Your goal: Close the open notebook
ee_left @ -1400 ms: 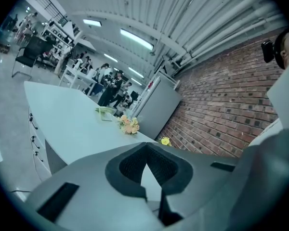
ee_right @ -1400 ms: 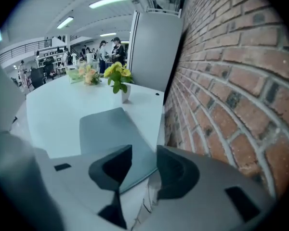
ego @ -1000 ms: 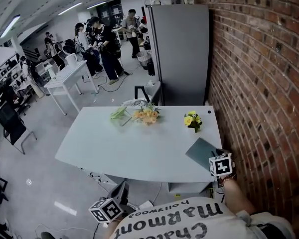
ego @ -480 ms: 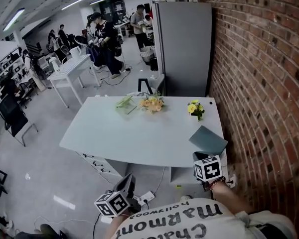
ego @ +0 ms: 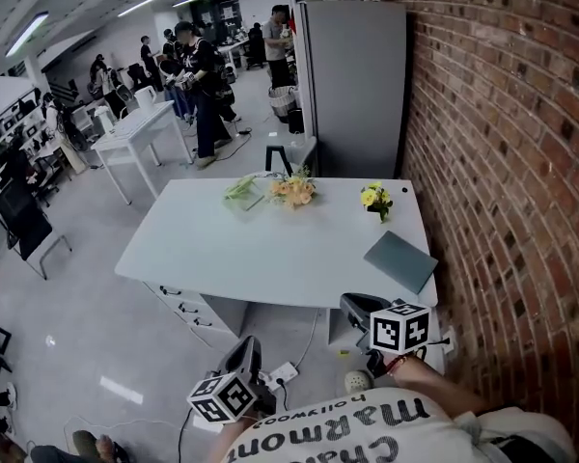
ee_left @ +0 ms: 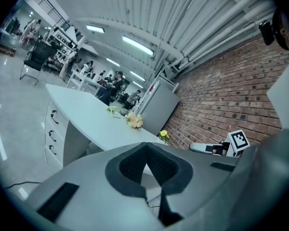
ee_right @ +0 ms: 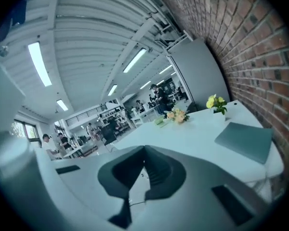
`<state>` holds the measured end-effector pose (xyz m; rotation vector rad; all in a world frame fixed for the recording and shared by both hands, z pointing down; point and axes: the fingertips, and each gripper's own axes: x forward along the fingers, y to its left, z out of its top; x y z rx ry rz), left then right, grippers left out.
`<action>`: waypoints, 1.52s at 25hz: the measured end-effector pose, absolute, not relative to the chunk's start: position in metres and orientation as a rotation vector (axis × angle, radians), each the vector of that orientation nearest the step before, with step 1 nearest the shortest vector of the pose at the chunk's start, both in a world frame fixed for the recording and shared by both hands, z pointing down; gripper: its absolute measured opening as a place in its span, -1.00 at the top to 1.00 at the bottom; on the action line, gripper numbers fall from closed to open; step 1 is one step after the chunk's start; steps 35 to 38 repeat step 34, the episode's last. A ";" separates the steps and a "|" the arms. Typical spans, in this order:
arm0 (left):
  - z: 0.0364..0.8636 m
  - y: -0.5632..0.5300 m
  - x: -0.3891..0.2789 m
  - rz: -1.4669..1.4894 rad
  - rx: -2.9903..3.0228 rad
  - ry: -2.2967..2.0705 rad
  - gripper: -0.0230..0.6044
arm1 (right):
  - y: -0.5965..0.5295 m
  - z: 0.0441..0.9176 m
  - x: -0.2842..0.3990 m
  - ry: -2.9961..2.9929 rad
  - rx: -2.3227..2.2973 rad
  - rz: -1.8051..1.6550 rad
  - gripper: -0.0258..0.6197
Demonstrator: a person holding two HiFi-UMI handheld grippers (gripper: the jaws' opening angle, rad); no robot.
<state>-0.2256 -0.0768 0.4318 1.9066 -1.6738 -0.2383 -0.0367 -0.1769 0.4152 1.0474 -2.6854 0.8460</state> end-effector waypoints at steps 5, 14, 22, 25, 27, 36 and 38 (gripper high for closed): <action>0.436 -0.072 -0.220 -0.230 1.910 -1.661 0.93 | -0.163 0.409 -0.038 -2.709 1.049 0.722 0.91; 0.430 -0.081 -0.216 -0.233 1.936 -1.644 0.93 | -0.161 0.416 -0.033 -2.633 1.074 0.493 0.91; 0.423 -0.093 -0.218 -0.248 1.949 -1.633 0.93 | -0.173 0.415 -0.029 -2.612 1.100 0.485 0.91; 0.418 -0.096 -0.218 -0.256 1.963 -1.632 0.93 | -0.176 0.412 -0.027 -2.608 1.116 0.474 0.91; 0.418 -0.097 -0.219 -0.264 1.963 -1.636 0.93 | -0.178 0.411 -0.026 -2.607 1.116 0.463 0.91; 0.414 -0.101 -0.215 -0.265 1.980 -1.626 0.93 | -0.180 0.408 -0.023 -2.610 1.126 0.460 0.91; 0.414 -0.101 -0.215 -0.265 1.980 -1.626 0.93 | -0.180 0.408 -0.023 -2.610 1.126 0.460 0.91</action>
